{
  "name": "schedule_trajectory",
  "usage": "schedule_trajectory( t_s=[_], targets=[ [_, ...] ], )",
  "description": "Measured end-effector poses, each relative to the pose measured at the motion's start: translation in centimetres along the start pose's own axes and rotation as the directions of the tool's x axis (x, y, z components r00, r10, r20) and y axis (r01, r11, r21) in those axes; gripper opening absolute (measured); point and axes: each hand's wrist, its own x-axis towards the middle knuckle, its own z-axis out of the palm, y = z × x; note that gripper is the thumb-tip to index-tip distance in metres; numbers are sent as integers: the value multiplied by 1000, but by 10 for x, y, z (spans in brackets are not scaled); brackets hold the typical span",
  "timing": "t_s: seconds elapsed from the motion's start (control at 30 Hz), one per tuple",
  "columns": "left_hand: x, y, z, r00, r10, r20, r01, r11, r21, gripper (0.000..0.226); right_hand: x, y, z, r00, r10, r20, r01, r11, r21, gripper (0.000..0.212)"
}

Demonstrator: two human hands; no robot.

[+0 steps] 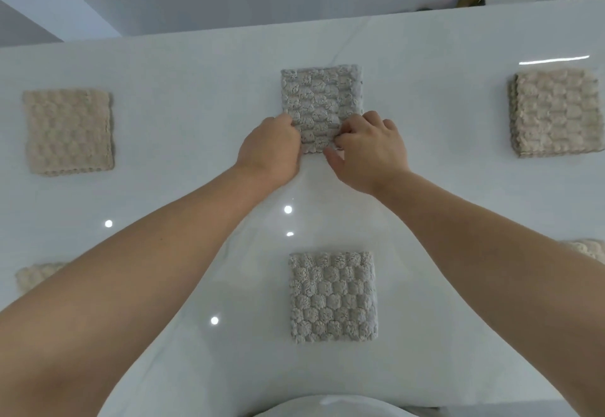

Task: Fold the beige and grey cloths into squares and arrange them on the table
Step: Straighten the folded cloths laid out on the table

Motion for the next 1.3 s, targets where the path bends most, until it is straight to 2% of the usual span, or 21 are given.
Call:
schedule_trajectory(
  t_s=[0.1, 0.17, 0.23, 0.3, 0.4, 0.5, 0.6, 0.73, 0.8, 0.83, 0.87, 0.9, 0.97, 1.0, 1.03, 1.1, 1.17, 1.23, 1.3],
  targets=[
    [20, -1, -13, 962, -266, -67, 246, 944, -218, 32, 16, -2, -15, 990, 140, -32, -133, 978, 162, 37],
    [35, -7, -17, 895, -438, -84, 365, 827, -427, 25, 28, 4, -21, 973, 224, -52, -206, 950, 237, 31],
    [48, -12, -19, 841, -540, -39, 445, 731, -518, 29, 41, 10, -25, 962, 272, -31, -252, 925, 283, 30],
    [59, -17, -22, 815, -580, -16, 477, 686, -550, 35, 54, 15, -28, 962, 273, 6, -264, 924, 275, 35],
    [73, -23, -25, 840, -541, -30, 429, 697, -574, 34, 71, 20, -33, 956, 261, 136, -286, 931, 227, 44],
    [81, -26, -24, 879, -476, 0, 400, 737, -545, 20, 81, 20, -35, 935, 264, 238, -305, 940, 154, 44],
    [83, -28, -22, 887, -461, 20, 407, 763, -502, 15, 86, 16, -33, 921, 299, 248, -330, 939, 95, 44],
    [82, -31, -22, 861, -508, 34, 453, 733, -507, 15, 88, 11, -27, 908, 307, 286, -334, 941, 49, 43],
    [80, -25, -27, 845, -534, 26, 473, 725, -500, 24, 88, 12, -26, 909, 296, 293, -318, 948, 29, 44],
    [77, -20, -30, 849, -528, -9, 468, 759, -453, 31, 87, 13, -26, 914, 286, 289, -304, 952, 19, 47],
    [73, -15, -31, 872, -485, -74, 429, 828, -362, 38, 84, 14, -28, 925, 267, 270, -280, 960, 10, 52],
    [68, -10, -31, 910, -381, -162, 340, 911, -234, 44, 81, 16, -29, 945, 234, 228, -241, 971, 1, 55],
    [60, -7, -22, 956, -78, -284, 79, 997, -7, 46, 71, 21, -30, 983, 134, 126, -133, 991, -18, 58],
    [57, -6, -17, 959, 29, -282, -18, 999, 40, 46, 66, 25, -28, 987, 92, 134, -88, 995, -36, 59],
    [55, -7, -12, 969, 76, -237, -66, 997, 47, 49, 62, 29, -25, 979, 66, 192, -55, 997, -62, 61],
    [51, -9, -4, 995, 64, -73, -62, 997, 35, 59, 57, 38, -17, 926, 63, 371, -25, 994, -105, 65],
    [50, -10, -3, 999, 25, 47, -29, 997, 68, 64, 58, 44, -15, 881, 62, 469, -6, 993, -119, 66],
    [50, -9, -7, 998, 12, 55, -16, 998, 68, 65, 61, 44, -20, 898, 36, 439, 16, 993, -115, 66],
    [48, -6, -16, 999, 23, 24, -24, 999, 47, 67, 60, 40, -26, 947, -10, 322, 35, 997, -71, 64]
  ],
)
